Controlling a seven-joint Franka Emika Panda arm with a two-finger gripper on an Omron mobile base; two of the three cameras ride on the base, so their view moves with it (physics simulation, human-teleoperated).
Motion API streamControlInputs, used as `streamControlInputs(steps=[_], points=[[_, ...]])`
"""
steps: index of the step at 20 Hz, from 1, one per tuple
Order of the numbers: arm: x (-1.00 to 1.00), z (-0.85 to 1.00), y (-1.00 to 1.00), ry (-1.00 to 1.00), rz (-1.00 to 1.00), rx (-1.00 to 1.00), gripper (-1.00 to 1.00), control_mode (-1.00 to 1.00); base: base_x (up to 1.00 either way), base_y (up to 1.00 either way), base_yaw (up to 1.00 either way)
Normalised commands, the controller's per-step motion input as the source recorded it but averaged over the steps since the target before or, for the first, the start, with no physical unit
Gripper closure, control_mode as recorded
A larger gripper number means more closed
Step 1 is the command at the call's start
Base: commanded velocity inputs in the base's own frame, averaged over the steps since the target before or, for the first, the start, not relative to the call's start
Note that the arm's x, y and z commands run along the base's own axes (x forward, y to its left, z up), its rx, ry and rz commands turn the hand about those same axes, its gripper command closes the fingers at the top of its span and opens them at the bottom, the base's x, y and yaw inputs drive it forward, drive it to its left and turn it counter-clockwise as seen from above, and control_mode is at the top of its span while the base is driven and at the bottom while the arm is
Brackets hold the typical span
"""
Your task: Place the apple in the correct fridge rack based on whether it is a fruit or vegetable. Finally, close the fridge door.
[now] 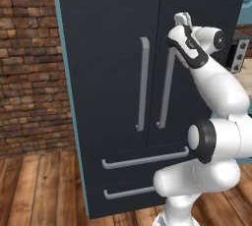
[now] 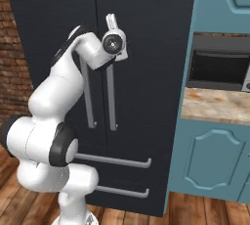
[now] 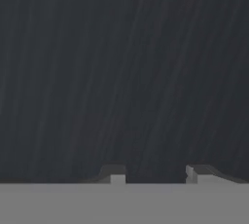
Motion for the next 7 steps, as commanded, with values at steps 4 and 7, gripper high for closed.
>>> streamControlInputs(steps=[4,7], points=[[-0.08,-0.01,0.00,-0.03,-0.04,0.00,-1.00,-1.00,0.00,0.00,0.00],[-0.18,0.00,-0.04,-0.01,-0.02,0.00,-1.00,-1.00,0.00,0.00,0.00]])
